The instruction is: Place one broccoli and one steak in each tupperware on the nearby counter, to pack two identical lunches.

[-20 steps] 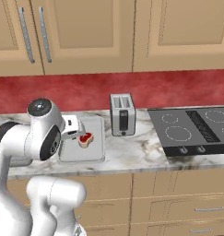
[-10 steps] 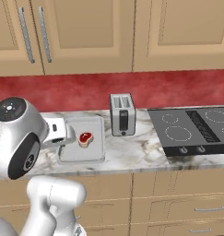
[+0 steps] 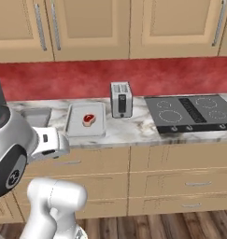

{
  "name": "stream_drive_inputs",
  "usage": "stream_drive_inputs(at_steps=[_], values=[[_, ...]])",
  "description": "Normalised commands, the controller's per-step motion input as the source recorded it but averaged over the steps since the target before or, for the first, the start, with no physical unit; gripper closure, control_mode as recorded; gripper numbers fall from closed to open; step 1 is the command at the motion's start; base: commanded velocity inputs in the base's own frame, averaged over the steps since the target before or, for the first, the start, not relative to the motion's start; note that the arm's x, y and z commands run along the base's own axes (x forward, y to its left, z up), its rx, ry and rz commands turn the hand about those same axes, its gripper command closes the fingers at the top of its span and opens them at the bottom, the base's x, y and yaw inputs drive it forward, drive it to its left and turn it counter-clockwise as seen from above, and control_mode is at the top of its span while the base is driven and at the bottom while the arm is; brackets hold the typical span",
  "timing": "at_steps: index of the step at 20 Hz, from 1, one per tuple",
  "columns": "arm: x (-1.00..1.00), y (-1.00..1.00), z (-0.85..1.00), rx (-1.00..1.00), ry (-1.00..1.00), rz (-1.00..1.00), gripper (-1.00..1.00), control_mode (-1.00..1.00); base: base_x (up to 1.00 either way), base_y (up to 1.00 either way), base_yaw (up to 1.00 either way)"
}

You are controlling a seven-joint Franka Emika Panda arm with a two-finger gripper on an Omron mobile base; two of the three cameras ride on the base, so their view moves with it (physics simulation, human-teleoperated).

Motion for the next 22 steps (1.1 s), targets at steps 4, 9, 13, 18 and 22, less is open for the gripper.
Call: stream_drive_inputs(at_steps=[4,9,13,18,22], values=[[0.0,0.0,0.0,0.0,0.0,0.0,-1.0,1.0,-1.0,0.01,0.0],[0.0,0.0,0.0,0.0,0.0,0.0,-1.0,1.0,-1.0,0.35,0.0],[0.0,0.0,0.0,0.0,0.0,0.0,-1.0,1.0,-1.0,0.75,0.01],[0.0,0.0,0.0,0.0,0.0,0.0,-1.0,1.0,-0.95,0.98,0.0],[0.0,0.0,0.0,0.0,0.0,0.0,-1.0,1.0,-1.0,0.36,0.0]])
